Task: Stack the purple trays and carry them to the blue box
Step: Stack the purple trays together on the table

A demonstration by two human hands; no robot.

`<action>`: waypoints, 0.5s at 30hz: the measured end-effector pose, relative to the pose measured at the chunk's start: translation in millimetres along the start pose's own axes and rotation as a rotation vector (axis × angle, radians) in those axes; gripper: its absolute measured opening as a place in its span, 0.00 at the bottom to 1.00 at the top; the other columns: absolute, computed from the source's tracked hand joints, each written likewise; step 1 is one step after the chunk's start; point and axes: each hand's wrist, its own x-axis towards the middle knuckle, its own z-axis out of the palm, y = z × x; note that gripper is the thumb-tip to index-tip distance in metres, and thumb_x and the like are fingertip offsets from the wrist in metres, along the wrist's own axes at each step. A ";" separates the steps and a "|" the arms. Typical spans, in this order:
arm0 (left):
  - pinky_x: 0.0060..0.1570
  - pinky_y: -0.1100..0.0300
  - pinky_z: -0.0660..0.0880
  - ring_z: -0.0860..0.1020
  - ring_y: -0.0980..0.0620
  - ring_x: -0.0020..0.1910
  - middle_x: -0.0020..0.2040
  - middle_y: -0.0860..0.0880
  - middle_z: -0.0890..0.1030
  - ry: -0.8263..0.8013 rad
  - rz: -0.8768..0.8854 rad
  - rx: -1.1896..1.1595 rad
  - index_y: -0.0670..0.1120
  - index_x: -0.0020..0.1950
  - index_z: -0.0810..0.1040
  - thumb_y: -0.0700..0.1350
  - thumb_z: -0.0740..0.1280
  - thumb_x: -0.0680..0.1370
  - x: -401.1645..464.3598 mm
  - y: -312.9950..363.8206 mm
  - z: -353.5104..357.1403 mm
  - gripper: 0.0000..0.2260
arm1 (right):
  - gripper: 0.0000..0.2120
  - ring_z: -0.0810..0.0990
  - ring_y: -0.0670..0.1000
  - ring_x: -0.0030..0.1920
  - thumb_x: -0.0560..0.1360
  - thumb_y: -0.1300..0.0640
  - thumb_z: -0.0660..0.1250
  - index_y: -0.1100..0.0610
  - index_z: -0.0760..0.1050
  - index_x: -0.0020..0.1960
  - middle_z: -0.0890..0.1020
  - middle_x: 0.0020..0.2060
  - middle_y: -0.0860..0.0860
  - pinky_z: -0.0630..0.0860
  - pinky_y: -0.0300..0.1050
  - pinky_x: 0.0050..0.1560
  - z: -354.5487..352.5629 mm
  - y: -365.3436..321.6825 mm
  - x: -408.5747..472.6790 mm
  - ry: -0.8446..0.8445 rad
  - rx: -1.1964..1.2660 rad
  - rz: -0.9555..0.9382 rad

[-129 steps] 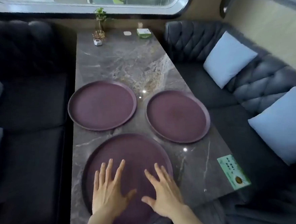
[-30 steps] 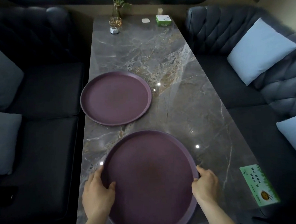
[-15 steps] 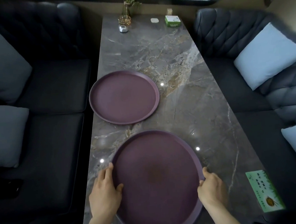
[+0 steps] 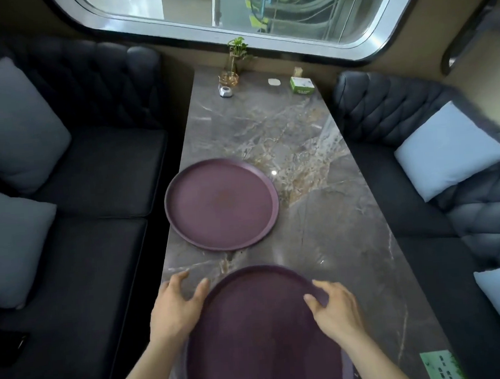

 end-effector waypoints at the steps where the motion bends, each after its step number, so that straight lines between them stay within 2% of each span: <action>1: 0.63 0.47 0.74 0.77 0.45 0.65 0.69 0.46 0.76 0.017 -0.039 -0.056 0.50 0.72 0.73 0.64 0.68 0.74 9.1 3.9 0.3 0.30 | 0.20 0.79 0.54 0.60 0.73 0.48 0.71 0.50 0.79 0.64 0.81 0.57 0.53 0.73 0.47 0.62 -1.1 -7.3 14.0 -0.027 0.031 0.001; 6: 0.65 0.46 0.73 0.78 0.46 0.64 0.66 0.47 0.79 0.086 -0.224 -0.270 0.50 0.72 0.72 0.63 0.68 0.75 56.7 17.4 2.9 0.30 | 0.18 0.83 0.52 0.54 0.72 0.50 0.72 0.53 0.81 0.61 0.85 0.55 0.55 0.75 0.45 0.59 -2.1 -39.1 89.9 -0.085 0.181 0.008; 9: 0.67 0.46 0.71 0.76 0.47 0.66 0.68 0.49 0.78 0.120 -0.276 -0.357 0.51 0.73 0.71 0.66 0.67 0.74 90.2 22.9 5.5 0.32 | 0.18 0.84 0.47 0.50 0.71 0.47 0.73 0.50 0.81 0.60 0.85 0.53 0.51 0.75 0.43 0.55 2.4 -55.0 134.4 -0.105 0.256 0.012; 13: 0.69 0.46 0.70 0.76 0.48 0.67 0.70 0.50 0.76 0.183 -0.321 -0.457 0.52 0.76 0.68 0.68 0.68 0.70 137.1 30.8 12.8 0.38 | 0.24 0.81 0.45 0.52 0.67 0.40 0.72 0.47 0.80 0.61 0.84 0.56 0.48 0.76 0.46 0.59 15.0 -76.6 191.4 -0.156 0.395 0.035; 15: 0.68 0.48 0.70 0.76 0.49 0.66 0.71 0.50 0.76 0.221 -0.342 -0.505 0.53 0.77 0.66 0.68 0.68 0.69 157.3 37.1 15.5 0.39 | 0.30 0.81 0.45 0.54 0.63 0.36 0.72 0.46 0.79 0.63 0.83 0.58 0.49 0.75 0.47 0.61 22.5 -88.0 215.1 -0.165 0.447 0.043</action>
